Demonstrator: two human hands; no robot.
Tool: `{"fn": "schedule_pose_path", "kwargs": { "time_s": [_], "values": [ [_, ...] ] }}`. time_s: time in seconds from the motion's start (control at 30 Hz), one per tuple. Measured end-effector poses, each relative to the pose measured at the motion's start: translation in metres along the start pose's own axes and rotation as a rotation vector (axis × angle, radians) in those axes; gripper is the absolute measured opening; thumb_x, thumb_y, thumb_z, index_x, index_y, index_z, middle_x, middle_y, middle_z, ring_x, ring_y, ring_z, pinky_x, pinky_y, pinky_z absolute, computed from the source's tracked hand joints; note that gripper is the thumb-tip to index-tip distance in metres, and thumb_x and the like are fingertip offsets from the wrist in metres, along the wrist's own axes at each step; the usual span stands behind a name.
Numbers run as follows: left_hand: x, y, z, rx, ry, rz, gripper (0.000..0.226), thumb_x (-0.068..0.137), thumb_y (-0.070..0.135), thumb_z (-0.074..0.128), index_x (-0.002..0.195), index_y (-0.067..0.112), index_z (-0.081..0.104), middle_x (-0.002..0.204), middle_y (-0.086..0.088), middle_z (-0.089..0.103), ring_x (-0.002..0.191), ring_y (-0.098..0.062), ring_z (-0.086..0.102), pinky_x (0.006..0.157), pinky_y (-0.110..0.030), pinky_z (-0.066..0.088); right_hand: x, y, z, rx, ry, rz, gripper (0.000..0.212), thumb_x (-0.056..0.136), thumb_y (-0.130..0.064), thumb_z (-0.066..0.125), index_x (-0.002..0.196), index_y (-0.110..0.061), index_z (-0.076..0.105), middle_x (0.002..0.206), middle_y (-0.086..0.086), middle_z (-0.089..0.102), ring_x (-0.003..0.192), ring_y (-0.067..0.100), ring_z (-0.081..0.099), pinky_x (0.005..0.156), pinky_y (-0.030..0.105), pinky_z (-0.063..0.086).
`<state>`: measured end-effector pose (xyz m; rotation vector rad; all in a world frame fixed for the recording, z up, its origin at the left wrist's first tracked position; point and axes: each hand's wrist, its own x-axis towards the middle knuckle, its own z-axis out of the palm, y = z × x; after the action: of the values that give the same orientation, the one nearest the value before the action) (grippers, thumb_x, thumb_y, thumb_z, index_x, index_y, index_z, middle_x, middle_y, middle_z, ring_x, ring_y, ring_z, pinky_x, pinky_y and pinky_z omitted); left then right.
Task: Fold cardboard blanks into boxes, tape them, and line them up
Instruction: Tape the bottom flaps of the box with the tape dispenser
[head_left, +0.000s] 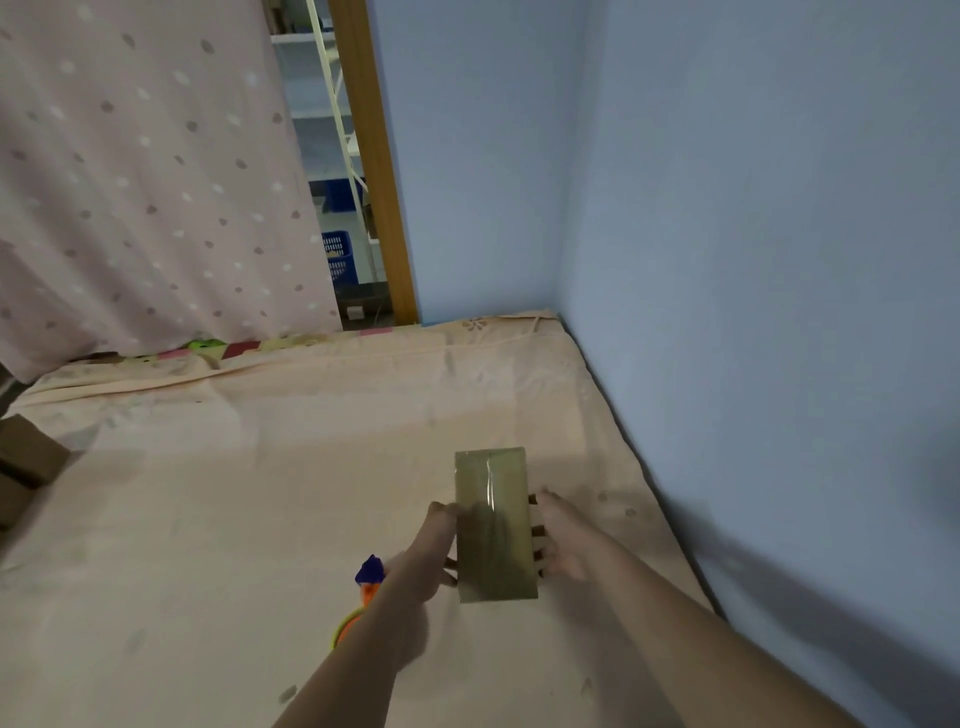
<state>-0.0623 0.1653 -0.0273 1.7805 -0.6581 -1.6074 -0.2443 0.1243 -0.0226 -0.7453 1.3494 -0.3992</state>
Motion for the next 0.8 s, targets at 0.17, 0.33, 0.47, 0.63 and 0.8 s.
{"fn": "schedule_pose_path", "kwargs": {
  "time_s": [0.17,0.33,0.47,0.63,0.8],
  "values": [
    [-0.003,0.004,-0.010,-0.191,0.107,0.022,0.016,0.094,0.022,0.044,0.094,0.015,0.059,0.120,0.002,0.059,0.114,-0.029,0.055,0.091,-0.046,0.033,0.000,-0.014,-0.002,0.083,0.108,-0.143,0.059,0.107,-0.051,0.023,0.126,-0.013,0.063,0.127,0.000,0.064,0.107,0.020,0.057,0.098,0.038,0.044],
    [-0.005,-0.004,-0.012,-0.206,0.151,0.023,0.021,0.097,0.030,0.042,0.090,0.016,0.056,0.103,-0.003,0.061,0.097,-0.019,0.057,0.092,-0.045,0.029,-0.012,-0.004,-0.009,0.106,0.160,-0.123,0.050,0.106,-0.048,0.036,0.107,-0.012,0.071,0.109,0.000,0.070,0.100,0.015,0.062,0.074,0.030,0.042],
    [-0.012,-0.019,-0.005,-0.118,0.050,-0.071,0.036,0.099,0.047,0.044,0.125,0.024,0.056,0.123,-0.001,0.064,0.114,-0.033,0.057,0.103,-0.051,0.037,-0.013,0.023,-0.008,0.174,0.071,-0.023,0.044,0.102,-0.051,0.044,0.115,-0.018,0.070,0.112,0.003,0.072,0.106,0.025,0.064,0.085,0.038,0.054],
    [-0.028,-0.019,0.014,-0.115,0.038,-0.078,0.047,0.101,0.054,0.041,0.126,0.016,0.054,0.128,-0.008,0.056,0.113,-0.041,0.057,0.094,-0.055,0.051,-0.015,0.043,-0.004,0.139,0.023,-0.019,0.041,0.099,-0.056,0.048,0.111,-0.026,0.072,0.111,0.000,0.073,0.106,0.023,0.065,0.094,0.049,0.055],
    [-0.033,-0.017,0.006,0.043,0.004,-0.129,0.064,0.095,0.066,0.038,0.124,0.011,0.052,0.126,-0.013,0.059,0.116,-0.039,0.057,0.103,-0.055,0.043,-0.016,0.041,-0.006,0.070,-0.007,-0.021,0.043,0.096,-0.055,0.052,0.114,-0.019,0.067,0.114,0.009,0.070,0.110,0.029,0.061,0.103,0.049,0.046]
  ]
}}
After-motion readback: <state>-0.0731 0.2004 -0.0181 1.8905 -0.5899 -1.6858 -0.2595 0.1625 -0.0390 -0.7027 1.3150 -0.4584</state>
